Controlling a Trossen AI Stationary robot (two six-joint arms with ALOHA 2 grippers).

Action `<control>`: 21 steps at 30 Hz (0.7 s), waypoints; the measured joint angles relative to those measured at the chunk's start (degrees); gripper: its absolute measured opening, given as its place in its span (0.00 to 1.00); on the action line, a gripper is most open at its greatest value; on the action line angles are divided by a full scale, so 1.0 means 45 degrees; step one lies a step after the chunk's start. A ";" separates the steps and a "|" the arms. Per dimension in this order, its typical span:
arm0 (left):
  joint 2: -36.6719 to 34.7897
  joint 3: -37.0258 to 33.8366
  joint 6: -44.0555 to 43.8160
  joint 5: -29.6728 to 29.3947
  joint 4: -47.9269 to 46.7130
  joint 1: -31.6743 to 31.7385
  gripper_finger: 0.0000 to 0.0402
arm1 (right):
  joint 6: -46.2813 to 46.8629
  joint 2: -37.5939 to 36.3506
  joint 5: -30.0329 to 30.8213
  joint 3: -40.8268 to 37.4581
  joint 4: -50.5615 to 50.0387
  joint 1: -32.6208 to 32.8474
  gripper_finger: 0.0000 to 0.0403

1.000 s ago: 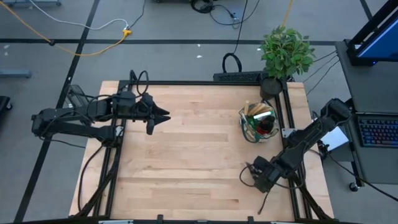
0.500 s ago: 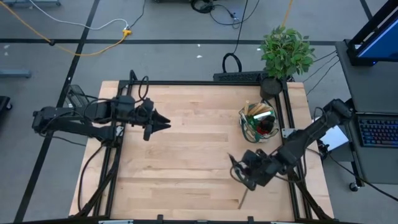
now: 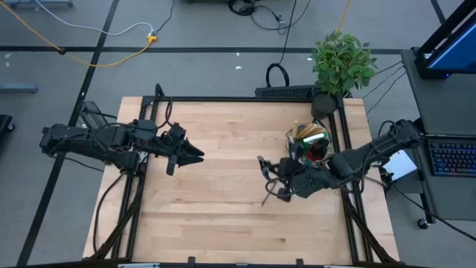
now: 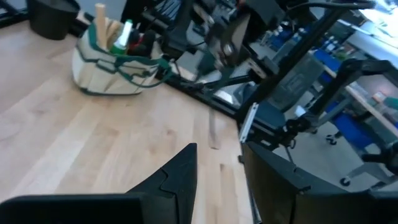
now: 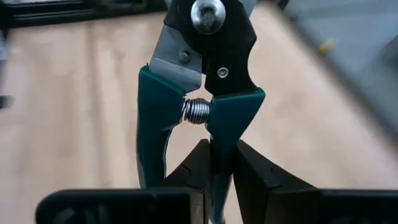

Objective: Pick & Place Garden tools in Gardening bag
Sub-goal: Put the green shear scissors into the gardening bag

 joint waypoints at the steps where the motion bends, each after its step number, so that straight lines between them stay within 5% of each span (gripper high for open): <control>1: 0.0000 0.0000 -0.0021 -0.0009 0.0098 -0.0079 0.34 | -0.0685 0.0000 0.0465 0.0179 0.0006 -0.0069 0.09; 12: 0.0306 0.0004 -0.0432 -0.0639 0.0398 -0.0504 0.34 | -0.8653 -0.0010 0.5135 0.1716 0.0105 -0.0281 0.09; 21: 0.1512 0.0010 -0.0694 -0.0772 0.1557 -0.0830 0.34 | -1.4642 -0.0010 1.1652 0.1808 0.0137 -0.0384 0.09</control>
